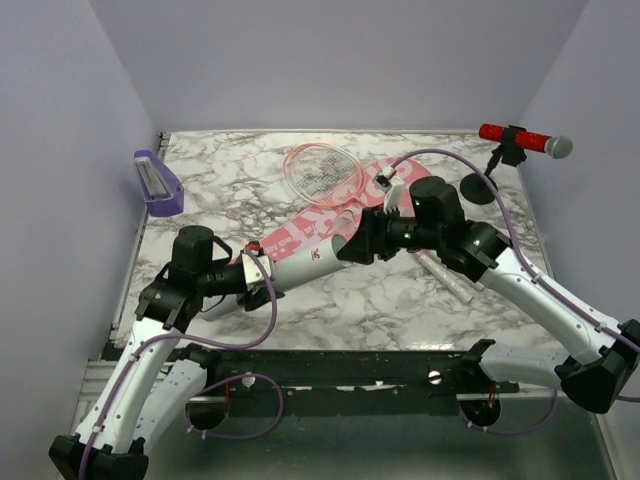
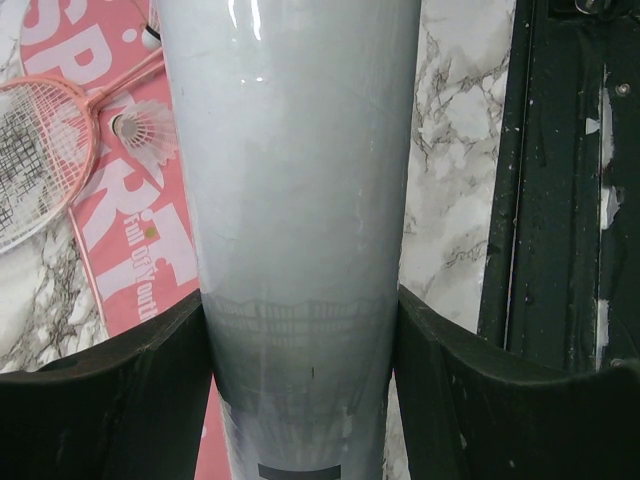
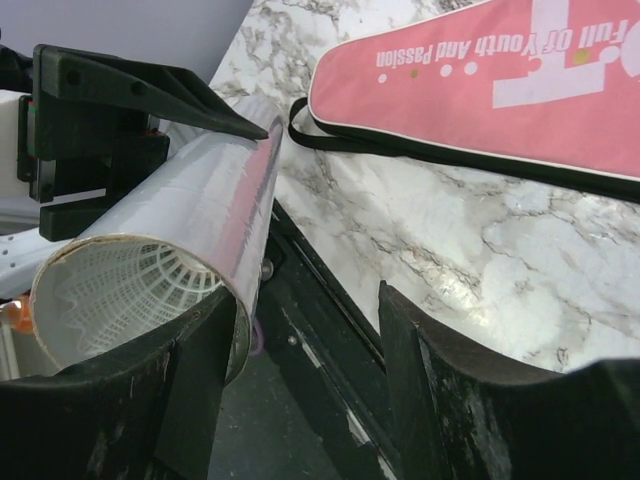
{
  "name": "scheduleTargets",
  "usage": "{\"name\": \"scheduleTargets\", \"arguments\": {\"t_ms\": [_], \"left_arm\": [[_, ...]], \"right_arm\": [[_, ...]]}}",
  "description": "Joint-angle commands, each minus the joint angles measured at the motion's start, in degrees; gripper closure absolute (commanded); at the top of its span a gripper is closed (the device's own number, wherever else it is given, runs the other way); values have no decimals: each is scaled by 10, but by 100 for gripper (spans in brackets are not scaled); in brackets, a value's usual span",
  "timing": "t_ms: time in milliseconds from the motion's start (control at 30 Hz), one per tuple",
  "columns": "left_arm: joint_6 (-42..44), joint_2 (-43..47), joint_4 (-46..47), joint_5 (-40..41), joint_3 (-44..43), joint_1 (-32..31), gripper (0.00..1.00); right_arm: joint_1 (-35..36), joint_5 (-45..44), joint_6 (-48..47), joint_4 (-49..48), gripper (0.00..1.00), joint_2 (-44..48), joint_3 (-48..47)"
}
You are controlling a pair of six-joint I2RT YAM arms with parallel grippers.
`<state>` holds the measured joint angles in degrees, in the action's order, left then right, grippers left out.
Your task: Pack up the badminton gear
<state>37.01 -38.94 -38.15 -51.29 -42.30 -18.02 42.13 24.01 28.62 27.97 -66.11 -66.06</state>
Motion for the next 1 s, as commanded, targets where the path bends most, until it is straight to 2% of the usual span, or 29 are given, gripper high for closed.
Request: {"name": "scheduleTargets", "arguments": {"t_ms": [0, 100, 233, 333, 433, 533, 667, 767, 900, 967], "left_arm": [[-3, 10, 38, -28, -14, -2, 60], [-1, 14, 40, -25, -10, -2, 60], [2, 16, 27, -19, -2, -2, 61], [24, 18, -3, -3, 0, -2, 61], [37, 25, -16, 5, 4, -2, 61], [34, 35, -16, 2, 8, -2, 61], [26, 36, -16, 2, 7, -2, 61], [25, 38, -17, 8, 6, -2, 61], [20, 40, -16, 15, 3, -1, 61], [18, 40, -16, 15, 2, -2, 61]], "right_arm": [[17, 21, 28, -37, 34, -18, 15], [23, 10, 35, -47, 33, -18, 20], [22, -91, 41, -3, 26, 14, -31], [17, -148, 42, 20, 17, 40, -80], [17, -186, 53, 54, 17, 41, -122], [10, -238, 57, 69, 16, 43, -115], [-62, -258, 66, 78, 16, 21, -80], [-155, -245, 67, 58, 16, -6, -38], [-257, -169, 68, 1, 20, -68, 20], [-274, -174, 68, -20, 21, -107, 32]]}}
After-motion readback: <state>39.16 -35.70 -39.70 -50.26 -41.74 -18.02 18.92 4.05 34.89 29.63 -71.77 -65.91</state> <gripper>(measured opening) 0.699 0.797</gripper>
